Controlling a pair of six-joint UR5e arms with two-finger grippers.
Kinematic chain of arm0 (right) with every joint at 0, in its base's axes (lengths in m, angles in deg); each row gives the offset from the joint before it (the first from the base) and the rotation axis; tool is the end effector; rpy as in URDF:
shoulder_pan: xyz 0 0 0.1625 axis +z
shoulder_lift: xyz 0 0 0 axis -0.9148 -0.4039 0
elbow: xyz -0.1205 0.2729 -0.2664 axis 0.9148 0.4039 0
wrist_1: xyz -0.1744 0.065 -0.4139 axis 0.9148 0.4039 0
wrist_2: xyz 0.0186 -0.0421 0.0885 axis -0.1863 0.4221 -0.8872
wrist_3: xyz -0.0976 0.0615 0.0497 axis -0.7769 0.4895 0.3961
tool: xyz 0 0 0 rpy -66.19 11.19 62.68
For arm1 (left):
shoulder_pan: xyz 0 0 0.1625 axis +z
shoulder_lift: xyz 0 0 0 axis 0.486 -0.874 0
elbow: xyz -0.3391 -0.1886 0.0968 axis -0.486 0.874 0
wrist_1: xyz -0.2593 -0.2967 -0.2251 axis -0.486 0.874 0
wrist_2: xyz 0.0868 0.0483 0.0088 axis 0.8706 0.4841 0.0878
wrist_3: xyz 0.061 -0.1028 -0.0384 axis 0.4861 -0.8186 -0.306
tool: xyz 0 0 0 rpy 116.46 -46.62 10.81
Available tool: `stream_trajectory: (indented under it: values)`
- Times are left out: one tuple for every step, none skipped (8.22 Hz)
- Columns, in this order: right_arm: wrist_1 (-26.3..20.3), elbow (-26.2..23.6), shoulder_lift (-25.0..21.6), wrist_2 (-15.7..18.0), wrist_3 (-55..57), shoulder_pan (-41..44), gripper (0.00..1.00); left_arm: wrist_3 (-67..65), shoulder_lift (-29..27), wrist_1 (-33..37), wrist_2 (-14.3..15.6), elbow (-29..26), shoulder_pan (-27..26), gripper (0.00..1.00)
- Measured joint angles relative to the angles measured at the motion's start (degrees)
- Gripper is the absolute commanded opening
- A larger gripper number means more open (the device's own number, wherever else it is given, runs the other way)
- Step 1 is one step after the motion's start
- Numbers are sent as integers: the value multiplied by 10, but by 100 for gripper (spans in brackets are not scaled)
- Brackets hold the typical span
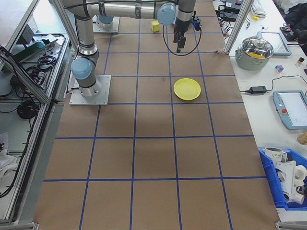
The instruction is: Sort blocks by color into plates
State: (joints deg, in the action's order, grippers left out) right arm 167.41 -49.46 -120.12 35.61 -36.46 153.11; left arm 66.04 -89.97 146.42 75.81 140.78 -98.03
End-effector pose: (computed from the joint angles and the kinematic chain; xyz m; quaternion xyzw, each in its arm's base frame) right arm 0.0904 -0.6097 0.4072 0.0561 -0.9968 -0.0431 0.0370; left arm 0.0902 -0.5832 0.2624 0.0012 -0.9939 -0.1101 0.0074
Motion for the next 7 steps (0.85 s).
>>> stream_trajectory:
  values:
    - [0,0,0,0,0,0,100,-6,-49,19,-1,-76,-10,0]
    - [1,-1,0,0,0,0,100,-26,-88,37,-2,-139,-27,0]
    - [1,-1,0,0,0,0,100,-51,-119,44,-6,-177,-43,0]
    - [1,-1,1,0,0,0,100,-72,-145,43,-20,-195,-52,0]
    - [1,-1,1,0,0,0,100,-80,-166,36,-31,-202,-54,7]
    - [1,-1,1,0,0,0,100,-83,-178,23,-34,-204,-54,34]
    - [1,-1,1,0,0,0,100,-85,-187,13,-35,-205,-55,47]
